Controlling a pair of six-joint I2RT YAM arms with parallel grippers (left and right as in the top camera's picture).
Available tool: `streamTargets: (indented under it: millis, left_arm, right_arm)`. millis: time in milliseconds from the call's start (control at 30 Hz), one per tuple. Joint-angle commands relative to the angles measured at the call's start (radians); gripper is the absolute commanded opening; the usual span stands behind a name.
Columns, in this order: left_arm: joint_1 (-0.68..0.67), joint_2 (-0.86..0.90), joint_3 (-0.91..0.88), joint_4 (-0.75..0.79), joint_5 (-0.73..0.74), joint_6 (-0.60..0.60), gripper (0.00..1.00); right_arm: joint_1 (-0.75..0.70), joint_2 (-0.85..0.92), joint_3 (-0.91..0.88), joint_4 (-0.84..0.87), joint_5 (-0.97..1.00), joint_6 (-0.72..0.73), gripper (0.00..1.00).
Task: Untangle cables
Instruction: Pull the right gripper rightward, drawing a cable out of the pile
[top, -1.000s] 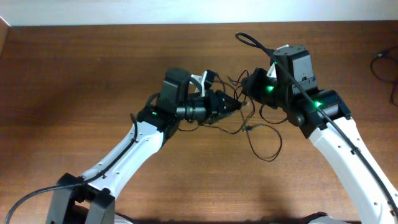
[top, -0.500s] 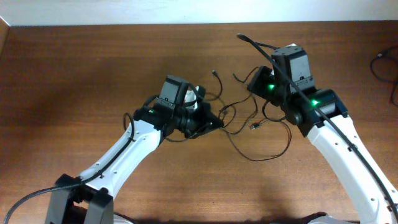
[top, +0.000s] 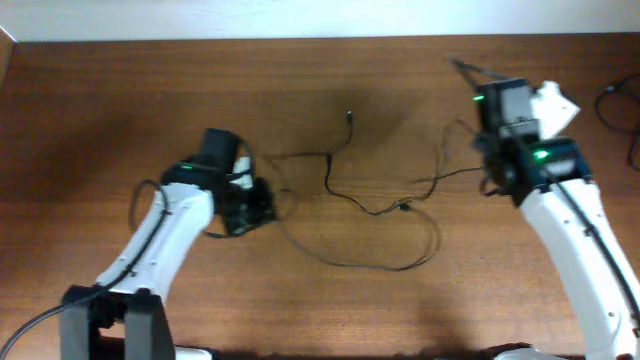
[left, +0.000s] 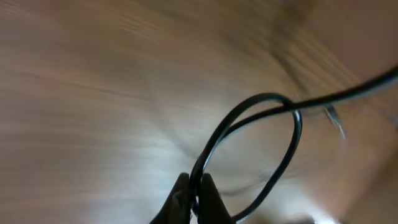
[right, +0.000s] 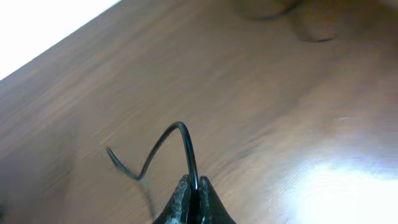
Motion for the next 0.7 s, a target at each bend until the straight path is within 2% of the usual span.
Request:
streamTargets:
  millis: [0, 100, 167, 333, 467, 667]
  left_arm:
    - [0.134, -0.005, -0.002, -0.021, -0.149, 0.042, 0.0]
    - [0.195, -0.005, -0.002, -0.014, -0.15, 0.042, 0.0]
    - [0.207, -0.005, -0.002, -0.003, -0.152, 0.042, 0.0]
    - [0.202, -0.005, -0.002, 0.032, -0.153, 0.041, 0.0]
    - [0.202, -0.005, -0.002, 0.044, -0.153, 0.041, 0.0]
    - [0.202, -0.005, -0.002, 0.053, -0.153, 0.041, 0.0]
  right_arm:
    - [-0.134, -0.014, 0.016, 0.023, -0.004, -0.051, 0.04]
    - [-0.223, -0.014, 0.05, 0.124, -0.108, -0.269, 0.04]
    - [-0.267, -0.014, 0.124, 0.116, -0.165, -0.357, 0.04]
    - [-0.348, -0.014, 0.366, -0.039, -0.106, -0.359, 0.04]
    - [-0.458, -0.014, 0.564, -0.159, -0.035, -0.427, 0.04]
    - [-0.661, -0.022, 0.659, -0.267, 0.041, -0.383, 0.04]
